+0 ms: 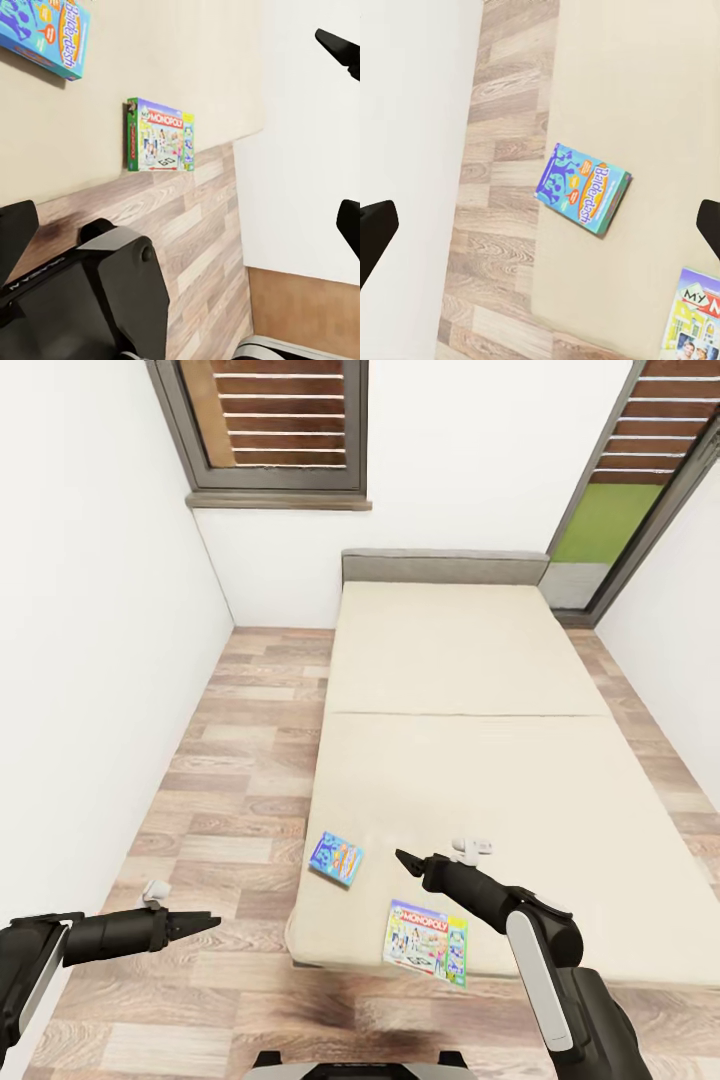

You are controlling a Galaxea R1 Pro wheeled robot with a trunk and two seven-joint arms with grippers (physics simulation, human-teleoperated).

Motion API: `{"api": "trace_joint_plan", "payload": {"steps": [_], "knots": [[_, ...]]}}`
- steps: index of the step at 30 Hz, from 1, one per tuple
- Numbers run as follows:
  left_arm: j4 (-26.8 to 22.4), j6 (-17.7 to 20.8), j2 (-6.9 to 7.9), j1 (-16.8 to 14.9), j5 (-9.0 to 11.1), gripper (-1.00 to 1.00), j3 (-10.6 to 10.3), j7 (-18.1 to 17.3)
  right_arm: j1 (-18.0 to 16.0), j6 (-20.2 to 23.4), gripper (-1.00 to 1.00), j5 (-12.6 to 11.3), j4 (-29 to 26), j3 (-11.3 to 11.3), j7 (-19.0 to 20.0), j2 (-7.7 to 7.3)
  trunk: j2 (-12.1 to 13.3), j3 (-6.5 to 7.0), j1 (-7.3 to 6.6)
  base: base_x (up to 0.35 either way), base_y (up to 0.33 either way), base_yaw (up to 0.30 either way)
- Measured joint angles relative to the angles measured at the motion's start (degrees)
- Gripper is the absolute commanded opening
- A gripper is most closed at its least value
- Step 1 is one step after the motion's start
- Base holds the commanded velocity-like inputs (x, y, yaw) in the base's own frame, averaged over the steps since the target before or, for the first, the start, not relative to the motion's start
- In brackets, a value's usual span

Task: Put all the toys in the child's room - the three board games (two on the bed and one on the table), the two jigsaw puzzles on the table, and the tennis ball on the table - inside the toy box on the table in the child's room.

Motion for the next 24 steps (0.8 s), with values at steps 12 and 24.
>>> {"api": "trace_joint_plan", "payload": {"steps": [12,24], "knots": [[0.0,0.0,0.00,0.0,-0.1,1.00,0.0,0.0,0.0,0.0,1.00,0.0,0.0,0.0,0.0,0.00,0.0,1.14,0.00,0.000,0.000,0.000],[0.0,0.0,0.00,0.0,-0.1,1.00,0.0,0.0,0.0,0.0,1.00,0.0,0.0,-0.1,-0.1,0.00,0.0,2.27,0.00,0.000,0.000,0.000]]}}
